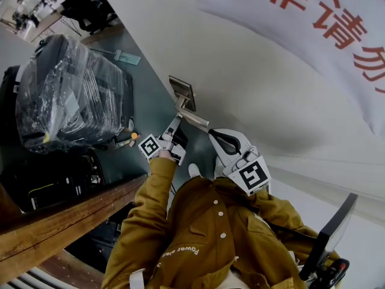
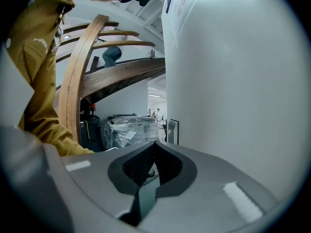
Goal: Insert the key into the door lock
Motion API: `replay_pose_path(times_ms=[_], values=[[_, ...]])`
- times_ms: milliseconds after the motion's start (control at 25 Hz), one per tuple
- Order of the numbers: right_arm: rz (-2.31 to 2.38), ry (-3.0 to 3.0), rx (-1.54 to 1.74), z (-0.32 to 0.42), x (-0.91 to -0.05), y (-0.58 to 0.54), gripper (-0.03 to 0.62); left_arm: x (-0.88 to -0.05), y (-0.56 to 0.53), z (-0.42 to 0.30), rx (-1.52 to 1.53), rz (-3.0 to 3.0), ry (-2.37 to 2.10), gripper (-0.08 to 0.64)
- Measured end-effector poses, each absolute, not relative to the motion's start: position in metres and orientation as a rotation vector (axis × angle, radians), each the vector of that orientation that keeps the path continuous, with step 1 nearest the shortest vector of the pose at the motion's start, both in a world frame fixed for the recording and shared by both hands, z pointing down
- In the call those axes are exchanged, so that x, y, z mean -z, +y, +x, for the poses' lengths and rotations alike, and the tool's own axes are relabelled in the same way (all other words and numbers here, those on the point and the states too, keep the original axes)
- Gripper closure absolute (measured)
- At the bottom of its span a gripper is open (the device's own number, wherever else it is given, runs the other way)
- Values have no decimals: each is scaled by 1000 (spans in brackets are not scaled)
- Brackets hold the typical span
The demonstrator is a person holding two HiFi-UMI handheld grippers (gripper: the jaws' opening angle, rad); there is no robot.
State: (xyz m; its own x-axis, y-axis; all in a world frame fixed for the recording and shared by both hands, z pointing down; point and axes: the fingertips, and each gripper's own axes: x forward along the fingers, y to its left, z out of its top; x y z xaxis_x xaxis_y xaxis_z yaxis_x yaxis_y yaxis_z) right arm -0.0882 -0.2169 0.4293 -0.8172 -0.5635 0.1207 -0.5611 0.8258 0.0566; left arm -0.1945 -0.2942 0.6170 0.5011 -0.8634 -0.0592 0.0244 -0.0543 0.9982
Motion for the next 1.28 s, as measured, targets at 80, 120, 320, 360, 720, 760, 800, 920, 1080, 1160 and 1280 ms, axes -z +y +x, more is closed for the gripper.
replay_pose_path(times_ms=[80, 120, 320, 360, 720, 760, 800, 920, 1080, 1160, 1280], values=[[893, -2876, 27, -88, -429, -217, 586, -619, -295, -195, 849, 1440, -754, 532], [894, -2875, 26, -88, -429, -217, 586, -619, -295, -195, 842, 1437, -733, 532], [892, -2871, 26, -87, -430, -217, 586, -620, -307, -193, 764, 1462, -670, 534], [895, -2872, 27, -87, -430, -217, 586, -620, -311, -192, 747, 1468, -668, 534], [917, -2873, 14, -84, -430, -219, 586, -618, -327, -183, 784, 1441, -624, 533], [916, -2873, 13, -84, -430, -219, 586, -618, -328, -183, 783, 1444, -629, 534], [917, -2875, 12, -85, -430, -219, 586, -619, -329, -182, 781, 1445, -631, 534], [917, -2876, 17, -84, -431, -218, 586, -621, -332, -179, 779, 1443, -630, 534], [920, -2871, 17, -83, -432, -215, 586, -622, -335, -178, 793, 1422, -616, 534], [922, -2868, 19, -80, -435, -215, 586, -623, -338, -175, 796, 1426, -614, 532], [933, -2864, 20, -79, -434, -211, 586, -617, -340, -174, 781, 1482, -627, 477]])
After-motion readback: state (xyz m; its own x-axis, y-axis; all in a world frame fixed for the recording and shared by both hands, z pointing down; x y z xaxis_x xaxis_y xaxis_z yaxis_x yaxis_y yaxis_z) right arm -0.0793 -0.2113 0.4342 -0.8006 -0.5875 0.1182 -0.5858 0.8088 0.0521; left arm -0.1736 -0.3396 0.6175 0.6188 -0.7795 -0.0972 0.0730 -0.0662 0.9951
